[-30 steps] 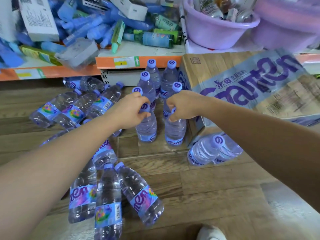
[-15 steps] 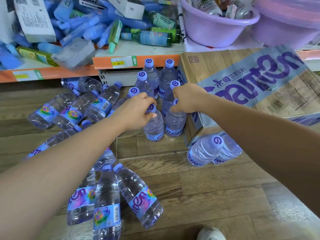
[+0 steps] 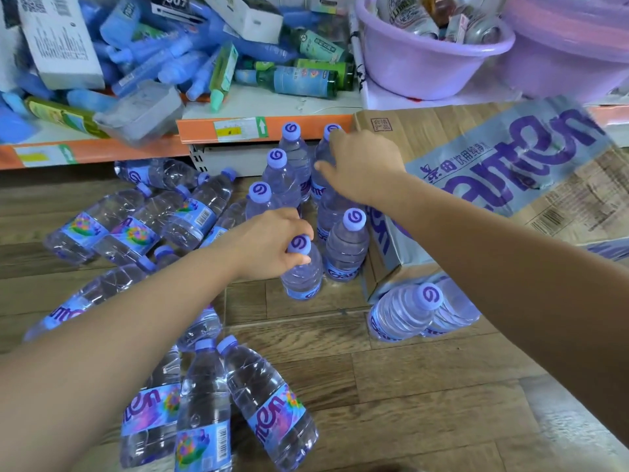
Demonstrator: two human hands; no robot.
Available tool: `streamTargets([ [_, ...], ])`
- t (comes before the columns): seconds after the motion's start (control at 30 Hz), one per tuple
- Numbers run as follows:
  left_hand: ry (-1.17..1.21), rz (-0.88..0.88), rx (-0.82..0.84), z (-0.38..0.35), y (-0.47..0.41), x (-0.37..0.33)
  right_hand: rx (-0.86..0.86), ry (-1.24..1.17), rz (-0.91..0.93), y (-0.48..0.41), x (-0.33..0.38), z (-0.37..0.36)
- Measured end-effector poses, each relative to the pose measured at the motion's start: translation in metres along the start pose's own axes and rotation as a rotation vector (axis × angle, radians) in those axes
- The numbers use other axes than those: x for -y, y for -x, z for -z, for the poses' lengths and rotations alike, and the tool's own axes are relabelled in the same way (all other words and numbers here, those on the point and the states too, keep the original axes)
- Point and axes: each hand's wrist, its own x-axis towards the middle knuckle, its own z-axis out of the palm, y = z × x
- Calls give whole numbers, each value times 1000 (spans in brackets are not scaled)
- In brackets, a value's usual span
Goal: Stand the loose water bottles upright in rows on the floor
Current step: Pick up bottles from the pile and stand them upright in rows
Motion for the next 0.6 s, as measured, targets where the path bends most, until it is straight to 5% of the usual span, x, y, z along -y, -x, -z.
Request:
streamTargets([
  [0.07,26,-5,-8,0,-1,2,-49,-80,66,-16,5,1],
  [0.27,66,8,9,1,1,8,330,-148,260,-59,42,-19],
  [0.6,76,-15,-87,-2,-9,13,277,-425,114,-77,28,-34],
])
